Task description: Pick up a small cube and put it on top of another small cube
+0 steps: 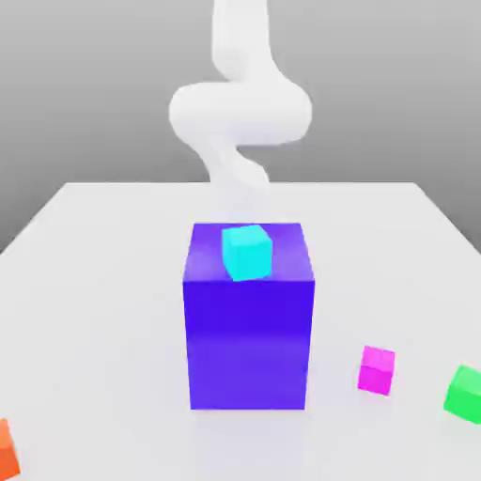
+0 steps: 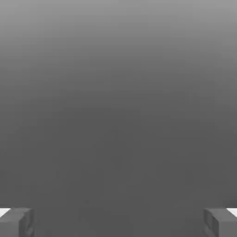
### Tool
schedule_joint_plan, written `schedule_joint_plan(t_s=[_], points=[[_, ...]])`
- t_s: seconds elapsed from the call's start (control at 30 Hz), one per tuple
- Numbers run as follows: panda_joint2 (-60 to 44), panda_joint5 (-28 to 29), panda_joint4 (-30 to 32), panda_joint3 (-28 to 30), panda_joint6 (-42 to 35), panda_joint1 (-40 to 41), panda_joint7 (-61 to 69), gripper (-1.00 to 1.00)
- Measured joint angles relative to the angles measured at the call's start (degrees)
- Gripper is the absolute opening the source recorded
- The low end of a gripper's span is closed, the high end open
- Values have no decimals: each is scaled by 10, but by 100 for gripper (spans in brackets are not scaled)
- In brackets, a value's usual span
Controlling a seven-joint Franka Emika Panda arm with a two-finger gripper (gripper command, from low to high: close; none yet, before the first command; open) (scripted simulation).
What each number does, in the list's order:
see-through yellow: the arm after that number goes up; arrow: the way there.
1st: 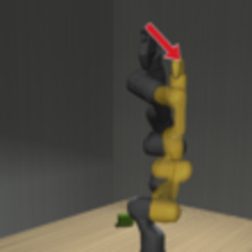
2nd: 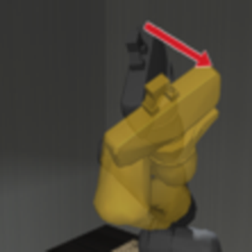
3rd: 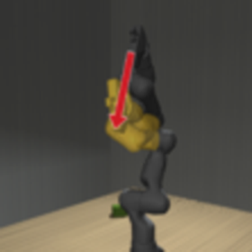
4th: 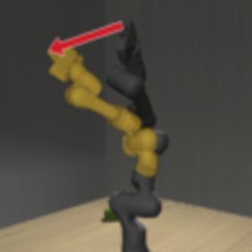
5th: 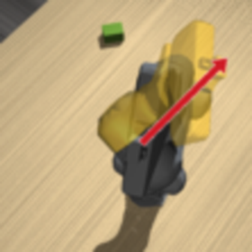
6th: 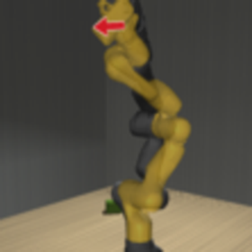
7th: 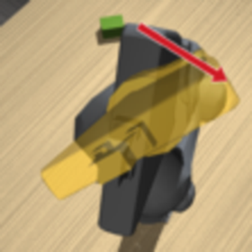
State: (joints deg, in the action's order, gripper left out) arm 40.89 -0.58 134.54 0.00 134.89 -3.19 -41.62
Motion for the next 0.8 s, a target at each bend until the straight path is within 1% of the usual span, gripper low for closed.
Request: schedule_joint_plan(t_s=[0.23,0.5,0.6,0.67,0.8], points=[[-152,-17,83,-7,95,-93,127,0],[-318,-25,173,-38,199,-177,259,0],[-380,-13,208,-57,238,-206,298,0],[-422,6,230,-64,265,-221,316,0],[-505,46,233,-48,327,-238,307,0]])
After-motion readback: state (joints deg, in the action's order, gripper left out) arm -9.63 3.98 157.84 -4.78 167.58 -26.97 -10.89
